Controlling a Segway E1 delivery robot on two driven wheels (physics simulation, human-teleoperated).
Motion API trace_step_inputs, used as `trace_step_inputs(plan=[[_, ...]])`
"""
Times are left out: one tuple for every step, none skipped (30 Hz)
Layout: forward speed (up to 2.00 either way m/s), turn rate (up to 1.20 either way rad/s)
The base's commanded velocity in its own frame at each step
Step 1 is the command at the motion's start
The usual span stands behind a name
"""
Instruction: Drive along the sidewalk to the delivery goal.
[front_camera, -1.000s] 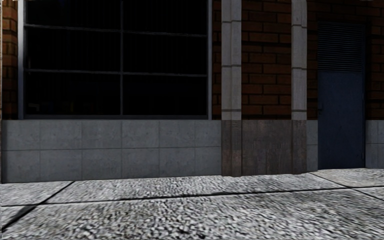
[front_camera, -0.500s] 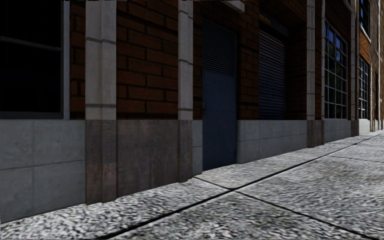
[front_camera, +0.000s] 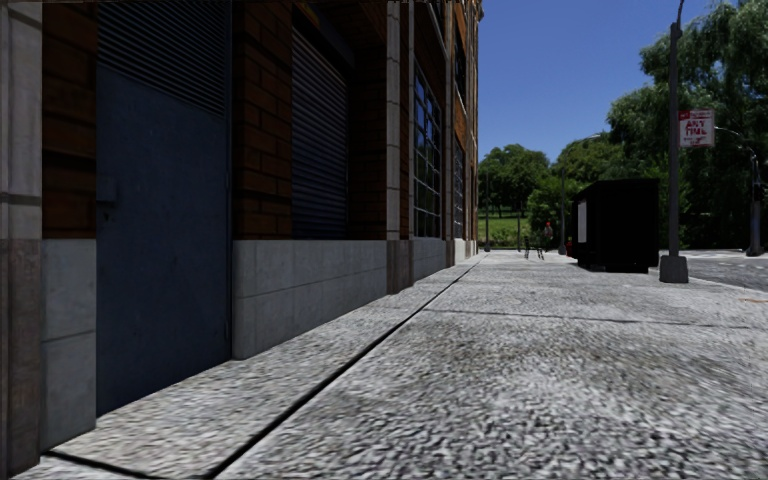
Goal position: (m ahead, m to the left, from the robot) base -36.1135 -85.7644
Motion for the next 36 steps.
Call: trace_step_inputs(plan=[[2.00, -1.13], [2.00, -1.13], [2.00, -1.12], [2.00, -1.09], [2.00, -1.03], [2.00, -1.03], [2.00, -1.02], [2.00, -1.00], [2.00, -0.12], [2.00, -0.12], [2.00, 0.00], [2.00, 0.00], [2.00, 0.00], [2.00, 0.00], [2.00, 0.00], [2.00, 0.00], [2.00, 0.00], [2.00, 0.00], [2.00, 0.00], [2.00, 0.00], [2.00, 0.00], [2.00, 0.00], [2.00, 0.00], [2.00, 0.00], [2.00, 0.00], [2.00, 0.00], [2.00, 0.11], [2.00, 0.17], [2.00, 0.19], [2.00, 0.19], [2.00, 0.24], [2.00, 0.30], [2.00, 0.35], [2.00, 0.35], [2.00, 0.36], [2.00, 0.36]])
